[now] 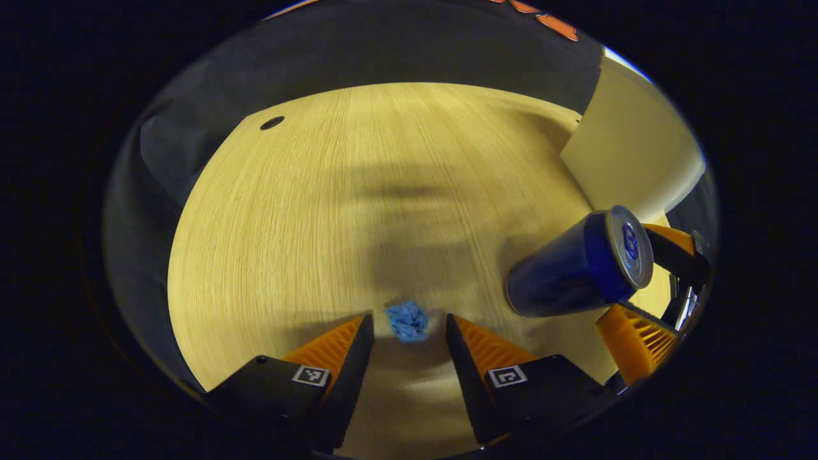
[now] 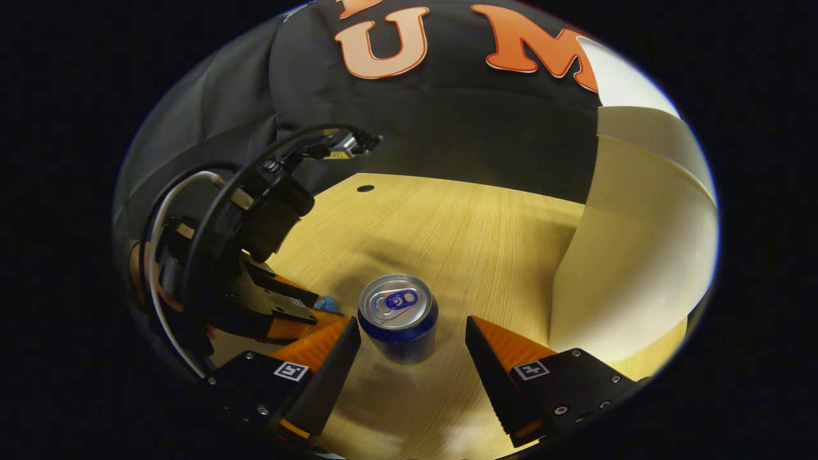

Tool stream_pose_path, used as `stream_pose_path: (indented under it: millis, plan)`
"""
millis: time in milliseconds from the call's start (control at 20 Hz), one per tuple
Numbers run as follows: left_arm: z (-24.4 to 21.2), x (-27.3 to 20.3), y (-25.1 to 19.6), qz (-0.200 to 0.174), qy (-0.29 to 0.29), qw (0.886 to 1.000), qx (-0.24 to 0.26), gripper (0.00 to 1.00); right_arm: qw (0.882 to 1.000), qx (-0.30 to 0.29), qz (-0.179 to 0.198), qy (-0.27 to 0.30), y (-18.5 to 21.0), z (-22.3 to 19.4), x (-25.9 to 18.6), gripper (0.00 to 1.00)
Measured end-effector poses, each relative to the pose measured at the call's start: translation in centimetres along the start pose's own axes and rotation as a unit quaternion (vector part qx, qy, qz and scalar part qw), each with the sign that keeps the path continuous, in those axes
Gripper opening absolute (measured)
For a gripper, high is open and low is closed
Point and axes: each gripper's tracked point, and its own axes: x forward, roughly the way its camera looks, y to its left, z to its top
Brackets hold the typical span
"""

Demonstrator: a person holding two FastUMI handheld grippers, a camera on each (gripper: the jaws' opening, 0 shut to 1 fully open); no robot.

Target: Press the lid of the desktop garbage bin to open it, pick up the crumpled paper on the desktop and throw it into the bin, then pick up the pop can on the desktop and drop it into the bin, and finally close the garbage bin lid.

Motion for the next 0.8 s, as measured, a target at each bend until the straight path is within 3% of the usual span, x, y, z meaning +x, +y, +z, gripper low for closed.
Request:
stream_pose_path:
  millis: [150,250,350,550,650,700,800]
  plan:
    - [0.4,0.1,1.0,0.013,-0.004,1.000,-0.005,0.26,1.000,-0.005,0.007,0.010,0.4,-0.6,1.0,1.00]
    - [0.1,-0.2,1.2,0.015,-0.008,1.000,-0.008,0.27,1.000,-0.007,0.011,0.018,0.5,-1.1,1.7,1.00]
    - [0.1,-0.4,1.2,0.009,-0.013,1.000,-0.006,0.14,1.000,-0.013,0.012,0.018,0.7,-1.2,2.6,1.00]
    - [0.2,-2.2,1.5,0.006,-0.030,0.999,-0.011,0.16,1.000,-0.012,0.008,0.020,1.4,-1.3,3.3,0.99]
    - [0.3,-3.1,1.5,0.003,-0.037,0.999,-0.016,0.16,1.000,-0.011,0.001,0.021,1.3,-1.3,3.1,0.94]
    - [0.6,-3.5,1.6,0.005,-0.042,0.999,-0.016,0.16,1.000,-0.011,-0.002,0.022,1.0,-1.1,3.1,0.82]
    - [1.2,-4.2,2.3,0.009,-0.057,0.998,-0.013,0.16,1.000,-0.007,-0.002,0.024,1.0,-0.9,2.5,0.80]
